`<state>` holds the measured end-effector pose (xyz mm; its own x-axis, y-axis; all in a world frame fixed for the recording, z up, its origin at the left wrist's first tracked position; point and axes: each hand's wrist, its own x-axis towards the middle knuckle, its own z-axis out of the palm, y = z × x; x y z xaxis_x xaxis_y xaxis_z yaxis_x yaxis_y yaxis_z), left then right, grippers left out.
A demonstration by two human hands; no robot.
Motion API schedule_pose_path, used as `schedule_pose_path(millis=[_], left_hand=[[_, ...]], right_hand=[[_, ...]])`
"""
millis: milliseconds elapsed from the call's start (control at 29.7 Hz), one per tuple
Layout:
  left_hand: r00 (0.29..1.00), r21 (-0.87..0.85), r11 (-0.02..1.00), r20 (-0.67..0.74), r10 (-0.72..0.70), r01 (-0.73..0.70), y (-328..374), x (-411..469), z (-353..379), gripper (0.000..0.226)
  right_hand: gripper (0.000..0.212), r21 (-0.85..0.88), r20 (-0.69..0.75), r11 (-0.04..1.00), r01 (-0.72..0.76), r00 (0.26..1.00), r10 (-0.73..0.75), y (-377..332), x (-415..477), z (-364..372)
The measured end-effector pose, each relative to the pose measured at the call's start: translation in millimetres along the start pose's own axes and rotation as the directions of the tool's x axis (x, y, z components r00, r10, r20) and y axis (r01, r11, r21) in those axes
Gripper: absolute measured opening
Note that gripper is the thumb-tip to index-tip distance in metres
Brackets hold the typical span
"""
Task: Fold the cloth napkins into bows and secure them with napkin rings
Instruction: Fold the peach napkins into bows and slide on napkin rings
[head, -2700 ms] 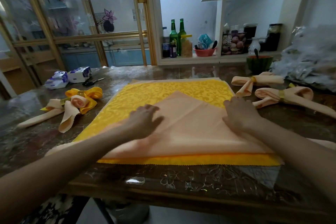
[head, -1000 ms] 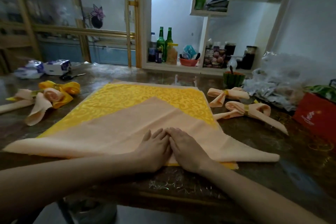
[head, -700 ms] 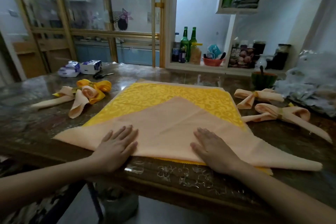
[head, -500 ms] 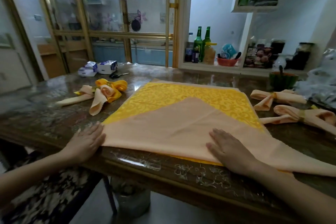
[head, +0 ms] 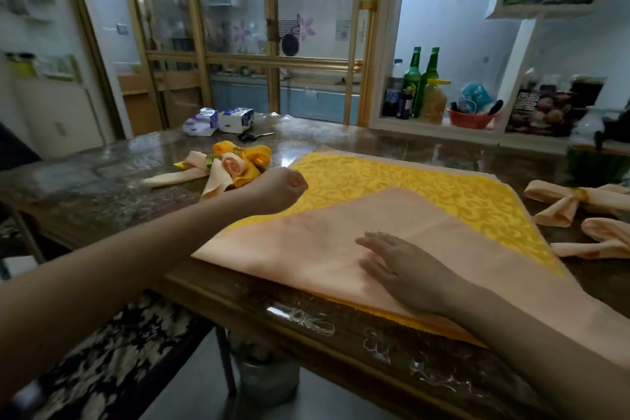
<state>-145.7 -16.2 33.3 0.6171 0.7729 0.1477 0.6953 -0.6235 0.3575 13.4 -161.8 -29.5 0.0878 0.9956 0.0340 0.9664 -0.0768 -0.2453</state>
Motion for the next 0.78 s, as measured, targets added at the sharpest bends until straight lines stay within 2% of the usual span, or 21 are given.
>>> schedule_pose_path(millis=[101,202,303,404,472,539,775], left_hand=[[0.996,-0.048,0.996,-0.051,-0.074,0.071,-25,-3,15,0.033],[0.983,-0.045,0.988,-0.103,-0.152,0.148,-47,-21,26,0.033],[0.981,0.030,0.997,-0.180,-0.070,0.077,-48,-38,33,0.038],[0.996,0.141,0.986,0.010,0.085,-0.086,-26,-54,48,0.049],[0.977,0.232,0.964,0.194,0.086,-0.131,-23,-62,63,0.056],[0.955,0.245,0.964,0.297,0.025,-0.101,-36,-64,72,0.060],[0.959,0.242,0.964,0.230,-0.163,0.106,-104,-78,55,0.056]], right_hand=[[0.057,-0.031,0.114,0.998,0.054,0.992,-0.050,-15,19,15],[0.068,-0.104,0.212,0.994,0.034,0.977,-0.011,-14,33,21],[0.072,-0.106,0.226,0.994,-0.026,0.973,0.050,-10,43,20],[0.074,-0.136,0.212,0.989,-0.057,0.974,0.086,-12,44,25],[0.074,-0.136,0.182,0.988,-0.070,0.979,0.094,-12,42,29],[0.072,-0.135,0.166,0.988,-0.077,0.981,0.099,-12,40,30],[0.071,-0.151,0.158,0.987,-0.062,0.984,0.086,-12,40,31]])
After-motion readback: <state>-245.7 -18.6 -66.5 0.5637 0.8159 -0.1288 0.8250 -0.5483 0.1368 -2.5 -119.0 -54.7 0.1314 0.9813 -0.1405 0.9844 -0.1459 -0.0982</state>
